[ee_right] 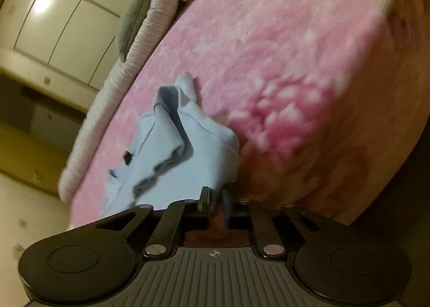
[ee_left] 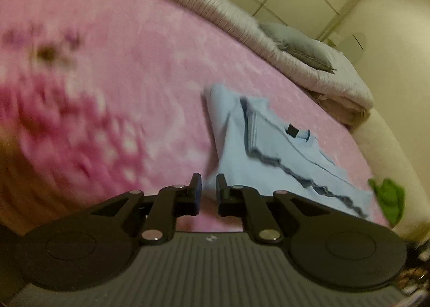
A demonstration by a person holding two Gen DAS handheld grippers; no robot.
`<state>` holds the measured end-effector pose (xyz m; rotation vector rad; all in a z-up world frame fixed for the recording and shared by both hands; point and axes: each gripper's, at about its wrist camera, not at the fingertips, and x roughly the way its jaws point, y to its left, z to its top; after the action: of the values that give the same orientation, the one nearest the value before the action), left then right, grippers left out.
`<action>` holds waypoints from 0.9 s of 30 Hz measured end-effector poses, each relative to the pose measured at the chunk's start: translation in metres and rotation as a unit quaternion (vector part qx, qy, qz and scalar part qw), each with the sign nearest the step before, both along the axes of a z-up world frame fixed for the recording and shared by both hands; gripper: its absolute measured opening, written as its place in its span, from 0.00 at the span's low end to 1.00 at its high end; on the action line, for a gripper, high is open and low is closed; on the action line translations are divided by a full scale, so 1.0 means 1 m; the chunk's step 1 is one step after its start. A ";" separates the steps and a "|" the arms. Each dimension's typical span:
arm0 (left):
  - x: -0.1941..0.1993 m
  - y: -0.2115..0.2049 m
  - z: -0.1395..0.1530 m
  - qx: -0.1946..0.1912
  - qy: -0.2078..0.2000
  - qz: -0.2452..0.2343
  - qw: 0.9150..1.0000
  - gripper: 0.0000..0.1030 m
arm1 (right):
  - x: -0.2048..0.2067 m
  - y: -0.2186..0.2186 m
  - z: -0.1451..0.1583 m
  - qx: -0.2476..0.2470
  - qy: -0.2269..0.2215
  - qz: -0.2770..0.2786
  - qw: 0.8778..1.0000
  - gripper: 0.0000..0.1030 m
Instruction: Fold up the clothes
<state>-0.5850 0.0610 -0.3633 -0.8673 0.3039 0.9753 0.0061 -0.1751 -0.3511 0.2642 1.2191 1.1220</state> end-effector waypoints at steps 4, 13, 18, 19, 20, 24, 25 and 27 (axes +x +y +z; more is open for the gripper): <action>0.030 0.016 0.032 0.099 0.094 -0.088 0.987 0.15 | 0.002 -0.003 0.026 0.016 -0.117 0.041 0.992 0.27; 0.110 0.058 0.007 0.231 0.297 -0.263 0.888 0.24 | -0.027 0.062 0.031 -0.002 -0.435 0.249 0.865 0.46; 0.110 0.074 -0.004 0.238 0.280 -0.287 0.885 0.24 | -0.038 0.087 0.005 0.007 -0.529 0.330 0.782 0.49; 0.112 0.075 -0.005 0.248 0.285 -0.298 0.877 0.24 | -0.042 0.090 0.003 0.015 -0.554 0.340 0.760 0.50; 0.115 0.076 -0.006 0.257 0.290 -0.308 0.869 0.24 | -0.041 0.093 0.000 0.021 -0.572 0.346 0.743 0.50; 0.123 0.073 -0.012 0.299 0.327 -0.356 0.823 0.25 | -0.036 0.099 -0.008 0.049 -0.621 0.372 0.688 0.50; 0.125 0.071 -0.014 0.316 0.343 -0.364 0.806 0.28 | -0.039 0.100 -0.011 0.050 -0.637 0.382 0.668 0.50; 0.129 0.068 -0.017 0.355 0.374 -0.372 0.772 0.30 | -0.043 0.101 -0.017 0.051 -0.665 0.403 0.626 0.50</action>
<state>-0.4560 0.1287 -0.3806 0.3962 0.8198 0.5394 -0.0369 -0.0737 -0.3678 -1.0345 -0.1981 1.6100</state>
